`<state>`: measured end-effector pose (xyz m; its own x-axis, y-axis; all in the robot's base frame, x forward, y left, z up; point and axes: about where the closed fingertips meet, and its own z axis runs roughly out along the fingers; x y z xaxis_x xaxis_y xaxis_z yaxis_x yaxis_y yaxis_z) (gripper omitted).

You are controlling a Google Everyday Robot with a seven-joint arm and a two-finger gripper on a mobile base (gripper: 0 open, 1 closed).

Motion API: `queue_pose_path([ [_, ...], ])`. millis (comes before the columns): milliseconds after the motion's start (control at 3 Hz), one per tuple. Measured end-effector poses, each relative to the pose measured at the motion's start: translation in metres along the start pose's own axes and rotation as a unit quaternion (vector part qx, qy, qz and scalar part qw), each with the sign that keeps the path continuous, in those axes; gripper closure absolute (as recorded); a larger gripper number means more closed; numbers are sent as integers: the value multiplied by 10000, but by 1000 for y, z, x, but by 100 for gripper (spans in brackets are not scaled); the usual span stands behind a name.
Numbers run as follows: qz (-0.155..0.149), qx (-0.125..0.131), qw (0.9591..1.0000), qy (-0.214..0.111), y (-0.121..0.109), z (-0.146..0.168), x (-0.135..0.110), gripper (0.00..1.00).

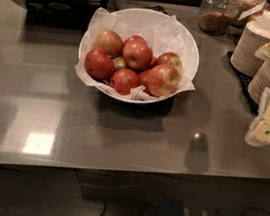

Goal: Pick apple from white bowl

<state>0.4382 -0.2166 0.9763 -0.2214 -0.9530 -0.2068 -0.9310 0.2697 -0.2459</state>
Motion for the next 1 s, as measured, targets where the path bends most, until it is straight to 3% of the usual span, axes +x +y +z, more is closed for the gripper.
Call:
queue_pose_path([
  [667,-47,40,9999,-120,-3,0,-7,0],
  [1000,-346,66,9980,-534,-15,9,-42,0],
])
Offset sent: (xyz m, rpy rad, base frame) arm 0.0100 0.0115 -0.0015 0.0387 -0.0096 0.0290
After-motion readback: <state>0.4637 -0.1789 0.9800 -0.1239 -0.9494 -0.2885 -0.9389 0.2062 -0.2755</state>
